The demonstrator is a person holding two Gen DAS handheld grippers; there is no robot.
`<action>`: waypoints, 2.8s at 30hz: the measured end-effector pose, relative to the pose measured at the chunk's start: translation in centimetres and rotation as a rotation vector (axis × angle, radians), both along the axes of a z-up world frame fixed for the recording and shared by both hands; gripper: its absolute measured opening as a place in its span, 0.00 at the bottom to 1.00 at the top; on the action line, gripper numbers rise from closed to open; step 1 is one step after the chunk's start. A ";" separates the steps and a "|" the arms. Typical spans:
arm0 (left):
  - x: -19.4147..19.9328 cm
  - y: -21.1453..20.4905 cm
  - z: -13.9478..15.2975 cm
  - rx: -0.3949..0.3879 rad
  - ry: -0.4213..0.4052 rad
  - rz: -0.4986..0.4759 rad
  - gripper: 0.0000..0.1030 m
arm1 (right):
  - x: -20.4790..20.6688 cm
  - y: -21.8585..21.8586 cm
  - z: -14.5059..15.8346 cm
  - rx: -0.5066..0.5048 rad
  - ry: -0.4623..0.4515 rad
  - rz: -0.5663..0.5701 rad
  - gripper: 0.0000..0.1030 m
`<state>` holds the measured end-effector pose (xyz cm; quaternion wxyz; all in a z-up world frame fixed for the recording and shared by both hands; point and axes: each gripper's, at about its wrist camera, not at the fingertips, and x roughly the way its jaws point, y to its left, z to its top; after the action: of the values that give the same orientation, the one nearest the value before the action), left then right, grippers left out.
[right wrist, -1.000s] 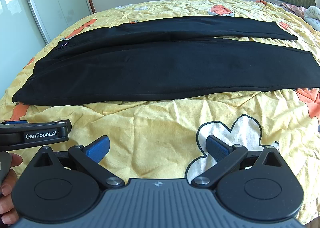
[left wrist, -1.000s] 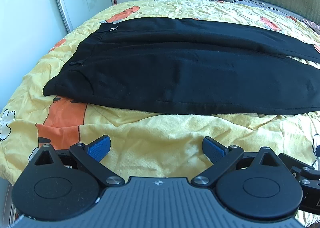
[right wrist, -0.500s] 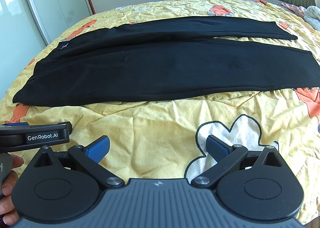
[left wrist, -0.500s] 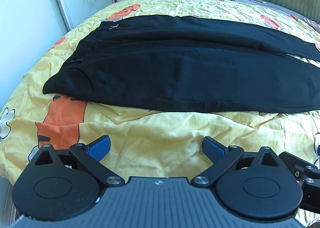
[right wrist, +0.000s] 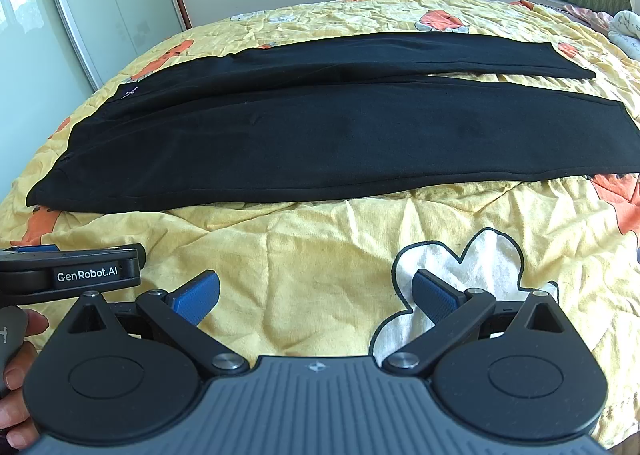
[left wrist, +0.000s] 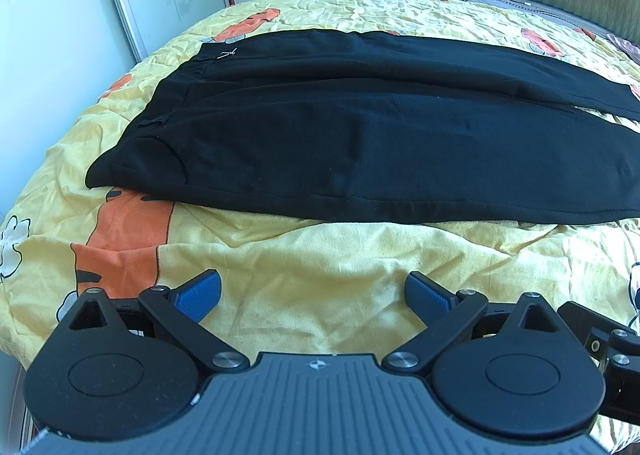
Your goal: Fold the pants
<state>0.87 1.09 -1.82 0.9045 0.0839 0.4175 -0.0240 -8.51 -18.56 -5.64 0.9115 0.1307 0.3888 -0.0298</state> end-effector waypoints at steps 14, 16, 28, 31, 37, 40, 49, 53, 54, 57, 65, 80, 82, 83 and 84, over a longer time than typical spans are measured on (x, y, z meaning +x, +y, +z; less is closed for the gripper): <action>0.0 0.1 -0.1 0.000 0.001 0.000 0.98 | 0.0 0.0 -0.1 0.001 -0.001 0.000 1.00; 0.0 0.1 -0.1 0.000 0.001 0.000 0.98 | 0.0 0.0 -0.1 0.001 0.000 0.000 1.00; 0.0 0.0 -0.1 0.000 0.002 0.001 0.98 | 0.0 0.0 -0.1 0.001 -0.001 0.000 1.00; 0.0 0.0 -0.1 0.000 0.001 0.001 0.98 | 0.0 -0.1 -0.1 0.002 -0.001 0.000 1.00; 0.0 0.0 -0.1 0.000 0.001 0.001 0.98 | 0.0 -0.1 -0.1 0.002 -0.001 0.000 1.00; 0.1 0.1 -0.1 0.001 -0.001 -0.006 0.97 | 0.1 0.1 0.2 0.000 -0.018 0.008 1.00; 3.5 2.3 2.3 -0.023 -0.113 0.069 0.95 | 5.1 0.7 5.6 -0.232 -0.481 0.316 1.00; 5.9 4.1 3.3 -0.041 -0.134 0.104 0.93 | 11.7 1.6 6.0 -0.252 -0.428 0.520 1.00; 6.6 4.5 3.4 -0.048 -0.131 0.103 0.93 | 13.6 1.8 6.0 -0.256 -0.423 0.554 1.00; 8.5 5.9 3.7 -0.042 -0.130 0.140 0.93 | 19.5 2.4 6.0 -0.244 -0.405 0.619 1.00; 13.7 8.5 4.2 -0.022 -0.115 0.226 0.94 | 36.1 3.6 3.6 -0.070 -0.250 0.727 0.99; 23.0 8.6 3.6 -0.109 -0.015 0.221 0.94 | 45.0 8.4 1.5 -0.019 -0.189 0.909 0.08; 24.7 9.5 4.1 -0.185 -0.016 0.253 0.94 | 42.0 9.1 2.5 -0.138 -0.289 0.942 0.07; 25.5 10.2 4.4 -0.242 -0.017 0.272 0.93 | 40.3 9.5 2.9 -0.195 -0.334 0.961 0.07; 26.2 11.0 4.7 -0.305 -0.017 0.294 0.93 | 38.3 9.9 3.3 -0.263 -0.385 0.985 0.07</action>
<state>27.09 12.06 2.87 0.9039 -0.1158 0.4091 0.0459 29.75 -8.61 -2.32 0.8810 -0.1791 0.2228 0.3770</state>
